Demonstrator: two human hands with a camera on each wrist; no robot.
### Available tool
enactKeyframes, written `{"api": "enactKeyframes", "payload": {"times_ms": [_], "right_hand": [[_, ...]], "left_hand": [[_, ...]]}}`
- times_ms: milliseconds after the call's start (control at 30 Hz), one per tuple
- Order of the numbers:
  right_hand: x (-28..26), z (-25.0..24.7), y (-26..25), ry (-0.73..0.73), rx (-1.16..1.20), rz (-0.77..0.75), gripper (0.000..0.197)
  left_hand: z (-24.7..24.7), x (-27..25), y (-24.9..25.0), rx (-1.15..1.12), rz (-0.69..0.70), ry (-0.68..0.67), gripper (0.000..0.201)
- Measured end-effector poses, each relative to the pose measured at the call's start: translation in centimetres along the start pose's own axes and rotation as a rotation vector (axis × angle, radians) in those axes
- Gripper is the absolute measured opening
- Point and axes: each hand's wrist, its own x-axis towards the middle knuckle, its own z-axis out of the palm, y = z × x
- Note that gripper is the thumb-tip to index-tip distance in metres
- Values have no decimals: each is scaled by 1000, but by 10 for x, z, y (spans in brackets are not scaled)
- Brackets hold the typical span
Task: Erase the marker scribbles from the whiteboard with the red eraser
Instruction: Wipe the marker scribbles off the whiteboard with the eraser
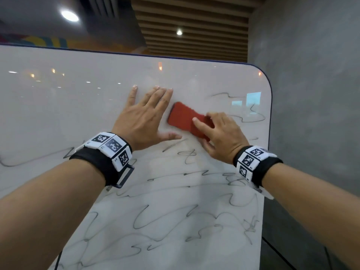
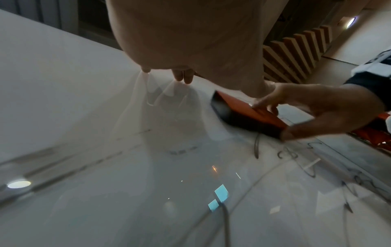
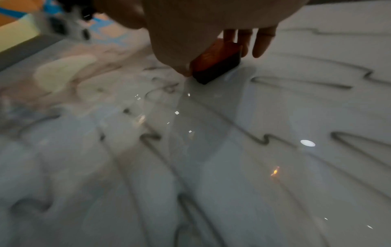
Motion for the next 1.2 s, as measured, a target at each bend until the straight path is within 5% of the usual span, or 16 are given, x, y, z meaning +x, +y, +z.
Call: {"api": "enactKeyframes", "payload": {"times_ms": [133,300,433,500,567,700,900,1067,1100,1200], "right_hand": [[-12,0,3,-65,27,-249,43],[20,-17,39,-6,16,178,56],[-5,-1,14,-23,31,-203,46],[-9,-3,15,-110,25,-277,47],[3,-6,29,-92,29,-169,49],[15,-15,48,22,86,356,59],[-10,-12,45,-115,-10,-101,56],[3,-21,62,-4,45,490,59],[1,-20,58,-1,29,462,59],[-13,-13,44,-75,-32,53,58]], "left_hand": [[0,-2,1,1,33,2,111],[4,-2,3,15,43,25,112],[6,-1,4,30,37,29,111],[7,0,5,45,35,29,110],[8,0,6,56,29,44,108],[13,0,10,90,32,47,104],[10,1,19,142,44,15,94],[9,3,25,117,30,19,84],[9,3,25,120,29,19,83],[10,3,25,122,30,29,81]]}}
